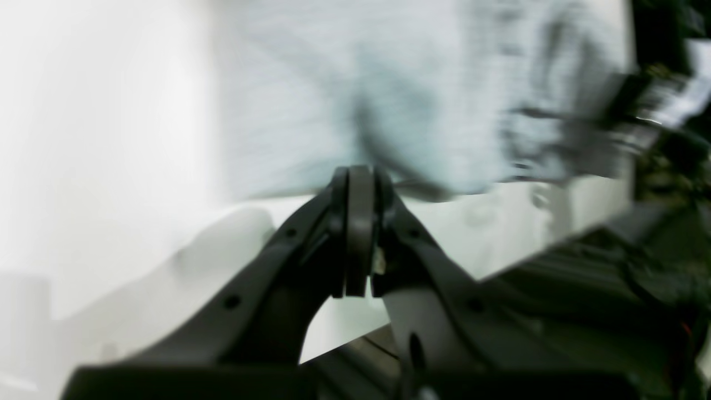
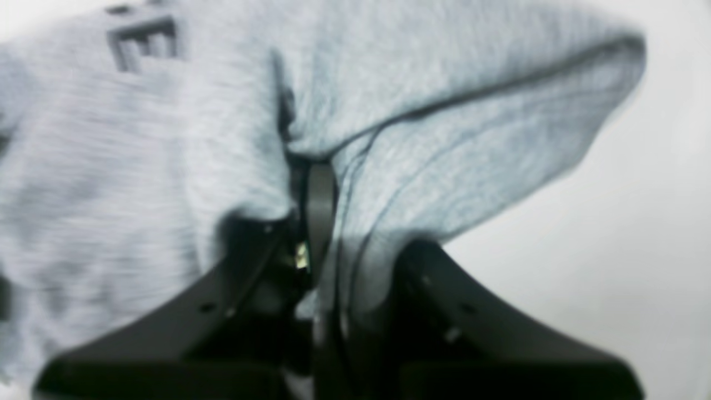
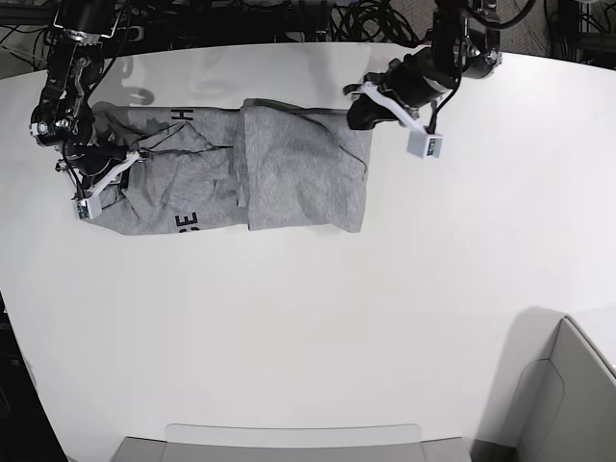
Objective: Fold the T-shirt properly
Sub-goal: 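Fold the other strip end over the bundle with the right gripper, then release the right gripper and raise it away from the bundle, then lower the left gripper onto the bundle edge and grasp it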
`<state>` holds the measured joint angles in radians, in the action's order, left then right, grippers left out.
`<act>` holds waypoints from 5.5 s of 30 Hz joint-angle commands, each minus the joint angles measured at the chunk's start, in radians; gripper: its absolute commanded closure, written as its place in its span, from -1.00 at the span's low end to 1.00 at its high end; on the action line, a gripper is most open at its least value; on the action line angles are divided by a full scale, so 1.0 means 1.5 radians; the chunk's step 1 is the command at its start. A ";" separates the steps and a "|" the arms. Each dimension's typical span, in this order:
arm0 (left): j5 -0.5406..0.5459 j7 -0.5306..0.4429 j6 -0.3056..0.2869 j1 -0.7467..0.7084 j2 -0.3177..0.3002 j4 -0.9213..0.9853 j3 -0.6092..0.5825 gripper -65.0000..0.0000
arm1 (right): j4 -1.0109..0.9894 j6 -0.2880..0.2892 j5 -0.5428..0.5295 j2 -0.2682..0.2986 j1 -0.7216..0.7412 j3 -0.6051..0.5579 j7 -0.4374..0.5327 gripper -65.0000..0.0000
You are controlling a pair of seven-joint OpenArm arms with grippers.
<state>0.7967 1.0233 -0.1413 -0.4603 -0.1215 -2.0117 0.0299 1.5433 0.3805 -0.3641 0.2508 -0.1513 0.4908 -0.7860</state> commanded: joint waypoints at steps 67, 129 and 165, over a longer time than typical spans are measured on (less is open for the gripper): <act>0.187 0.052 -0.003 -0.007 -0.059 0.099 0.324 1.00 | 0.177 -0.175 0.662 -0.198 0.050 -0.958 -0.071 0.50; -0.074 -0.113 0.126 0.073 -0.045 -0.009 -0.089 0.75 | 0.092 -0.120 -0.044 0.042 0.011 -0.177 -0.012 0.94; -0.081 -0.113 0.212 0.050 -0.048 -0.018 -0.015 0.75 | 0.090 -0.120 -0.044 0.041 0.014 -0.180 0.010 0.94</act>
<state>0.6704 0.8696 0.1825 -0.3931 -0.1814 -2.0201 0.0063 1.6642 0.1886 -0.4202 0.2993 -0.1406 0.2150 -0.7956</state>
